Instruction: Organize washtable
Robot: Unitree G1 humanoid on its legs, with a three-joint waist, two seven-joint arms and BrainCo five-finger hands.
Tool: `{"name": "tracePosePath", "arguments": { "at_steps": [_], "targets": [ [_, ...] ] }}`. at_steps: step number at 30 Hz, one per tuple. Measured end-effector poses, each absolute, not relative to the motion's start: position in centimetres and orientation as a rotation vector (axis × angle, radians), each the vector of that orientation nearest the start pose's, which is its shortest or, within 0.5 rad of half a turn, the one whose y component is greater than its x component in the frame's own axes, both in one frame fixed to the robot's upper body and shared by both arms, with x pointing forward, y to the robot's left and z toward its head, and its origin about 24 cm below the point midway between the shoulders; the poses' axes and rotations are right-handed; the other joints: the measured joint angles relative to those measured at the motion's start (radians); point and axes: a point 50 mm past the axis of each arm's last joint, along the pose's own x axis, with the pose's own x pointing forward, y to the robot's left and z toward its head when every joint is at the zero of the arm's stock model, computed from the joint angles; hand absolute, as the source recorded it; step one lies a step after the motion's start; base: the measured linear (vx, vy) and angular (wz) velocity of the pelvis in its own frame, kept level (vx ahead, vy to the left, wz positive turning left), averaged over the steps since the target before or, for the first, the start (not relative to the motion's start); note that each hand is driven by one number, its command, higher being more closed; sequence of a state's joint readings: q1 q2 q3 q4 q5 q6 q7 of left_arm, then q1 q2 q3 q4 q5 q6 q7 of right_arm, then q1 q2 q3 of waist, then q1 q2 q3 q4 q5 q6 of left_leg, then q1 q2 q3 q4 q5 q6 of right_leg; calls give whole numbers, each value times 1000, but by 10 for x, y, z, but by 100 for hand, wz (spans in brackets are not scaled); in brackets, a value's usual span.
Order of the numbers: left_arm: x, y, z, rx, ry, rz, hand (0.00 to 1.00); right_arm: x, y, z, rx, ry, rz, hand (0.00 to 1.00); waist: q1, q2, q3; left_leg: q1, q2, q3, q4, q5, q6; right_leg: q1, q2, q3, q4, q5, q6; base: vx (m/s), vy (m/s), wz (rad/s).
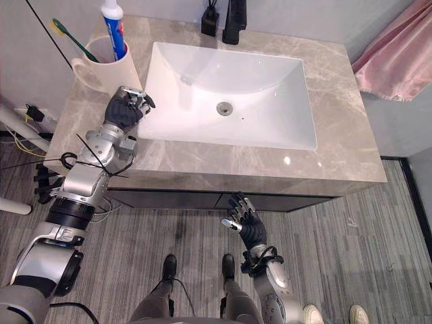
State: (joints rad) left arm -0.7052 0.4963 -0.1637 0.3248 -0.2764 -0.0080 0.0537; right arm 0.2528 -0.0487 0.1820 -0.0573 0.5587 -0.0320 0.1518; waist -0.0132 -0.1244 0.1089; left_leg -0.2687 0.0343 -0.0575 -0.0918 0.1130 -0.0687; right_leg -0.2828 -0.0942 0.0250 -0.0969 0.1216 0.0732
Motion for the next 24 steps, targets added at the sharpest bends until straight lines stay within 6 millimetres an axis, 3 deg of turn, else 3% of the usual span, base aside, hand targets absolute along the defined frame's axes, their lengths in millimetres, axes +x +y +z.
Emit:
{"name": "tracePosePath", "arguments": {
  "at_steps": [11, 24],
  "targets": [
    [366, 183, 225, 257, -446, -61, 100, 198, -125, 7, 545, 141, 194, 0, -1, -9, 61, -3, 3, 3, 0, 0, 0, 0, 3, 4, 0, 3, 1, 1, -1, 0],
    [372, 199, 266, 317, -513, 2, 100, 198, -124, 7, 546, 137, 197, 0, -4, -23, 114, -14, 2, 0, 0, 0, 0, -8, 3, 1, 0, 3, 1, 0, 0, 0]
  ]
}}
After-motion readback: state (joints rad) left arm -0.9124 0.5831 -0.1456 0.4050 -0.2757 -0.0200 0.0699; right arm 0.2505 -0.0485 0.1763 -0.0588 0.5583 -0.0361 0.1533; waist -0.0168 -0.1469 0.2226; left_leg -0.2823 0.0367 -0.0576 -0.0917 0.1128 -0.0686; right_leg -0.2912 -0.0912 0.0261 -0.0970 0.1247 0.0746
